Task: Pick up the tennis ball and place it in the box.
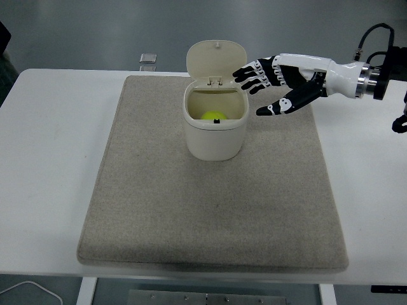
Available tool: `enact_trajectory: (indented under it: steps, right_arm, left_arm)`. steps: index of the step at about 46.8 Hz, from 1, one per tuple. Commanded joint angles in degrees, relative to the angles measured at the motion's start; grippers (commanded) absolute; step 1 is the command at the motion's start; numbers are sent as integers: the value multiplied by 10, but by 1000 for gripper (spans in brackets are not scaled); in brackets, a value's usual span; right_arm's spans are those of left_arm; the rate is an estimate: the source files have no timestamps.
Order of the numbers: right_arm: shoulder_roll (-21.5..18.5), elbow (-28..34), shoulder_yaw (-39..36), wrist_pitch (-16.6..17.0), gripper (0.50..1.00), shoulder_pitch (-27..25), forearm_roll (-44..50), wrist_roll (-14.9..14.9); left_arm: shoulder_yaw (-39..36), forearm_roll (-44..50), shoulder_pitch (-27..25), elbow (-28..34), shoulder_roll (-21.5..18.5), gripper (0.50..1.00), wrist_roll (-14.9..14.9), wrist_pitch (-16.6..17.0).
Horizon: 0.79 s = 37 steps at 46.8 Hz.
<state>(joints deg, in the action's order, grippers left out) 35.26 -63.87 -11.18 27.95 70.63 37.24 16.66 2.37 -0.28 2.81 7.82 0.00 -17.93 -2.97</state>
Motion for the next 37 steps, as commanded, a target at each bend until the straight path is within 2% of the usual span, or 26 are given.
enact_trajectory:
  steps: [1, 12, 19, 29, 32, 37]
  right_arm:
    - [7, 11, 0, 8, 860, -12, -45, 0]
    - [8, 58, 20, 13, 860, -18, -139, -3]
    - [4, 79, 20, 6, 860, -30, -206, -27]
    - [-1, 132, 20, 3, 860, -45, -296, -29]
    - [-1, 141, 20, -11, 860, -55, -328, -29]
    - [-12, 145, 17, -52, 860, -63, -387, -30]
  left_arm:
    - [0, 0, 0, 0, 0, 990, 0, 0]
    - [0, 0, 0, 0, 0, 992, 0, 1]
    - [0, 0, 0, 0, 0, 992, 1, 0]
    - [0, 0, 0, 0, 0, 992, 0, 0]
    - [0, 0, 0, 0, 0, 992, 0, 0]
    - [0, -1, 0, 0, 0, 992, 0, 0]
